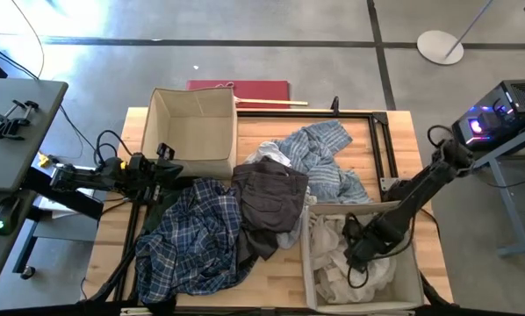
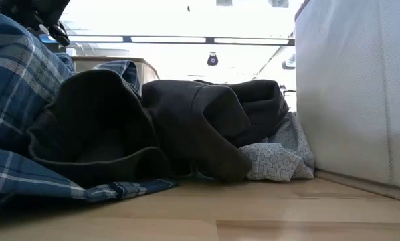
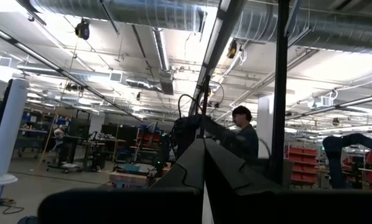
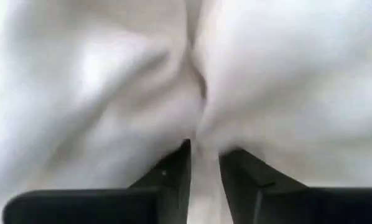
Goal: Sort clothes
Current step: Put the white shirt into the bottom laundry bin, then put the light blue cloth into the bottom laundry bin
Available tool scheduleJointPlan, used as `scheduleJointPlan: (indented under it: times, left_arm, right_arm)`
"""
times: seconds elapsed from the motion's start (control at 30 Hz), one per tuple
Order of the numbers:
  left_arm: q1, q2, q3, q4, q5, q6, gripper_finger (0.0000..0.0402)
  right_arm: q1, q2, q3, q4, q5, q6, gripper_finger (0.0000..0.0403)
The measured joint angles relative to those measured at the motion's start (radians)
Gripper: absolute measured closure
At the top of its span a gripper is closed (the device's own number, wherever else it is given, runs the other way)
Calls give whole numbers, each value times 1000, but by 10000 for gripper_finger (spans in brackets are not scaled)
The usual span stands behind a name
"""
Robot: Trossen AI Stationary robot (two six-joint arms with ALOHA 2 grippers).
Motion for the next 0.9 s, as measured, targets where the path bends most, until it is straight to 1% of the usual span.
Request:
scheduleJointPlan:
  times: [0.13, 0.27, 0.33, 0.4, 0.53, 0.6, 0.7, 0.8, 0.9]
  left_arm:
    - [0, 0, 0, -10, 0, 1, 401]
    - [0, 0, 0, -33, -3, 1, 401]
    - [-1, 0, 0, -35, -38, 0, 401]
    - [0, 0, 0, -39, -95, 0, 401]
    - [0, 0, 0, -61, -199, 1, 401]
    - [0, 0, 0, -73, -218, 2, 401]
    - [0, 0, 0, -104, -232, 2, 401]
    - [0, 0, 0, -118, -255, 2, 401]
    - [0, 0, 0, -126, -259, 7, 401]
  right_arm:
    - [5, 0, 173, -160, 94, 28, 347]
    - [-13, 0, 319, -225, 173, -45, 344]
    - [-32, 0, 390, -234, 221, -113, 340]
    - [-59, 0, 461, -234, 274, -199, 334]
    - [-143, -1, 592, -232, 448, -383, 316]
    - [-205, -2, 644, -231, 528, -494, 303]
    - [-347, -2, 702, -230, 573, -692, 280]
    - [-553, -2, 716, -199, 558, -862, 256]
    - [-763, 10, 665, -129, 494, -985, 226]
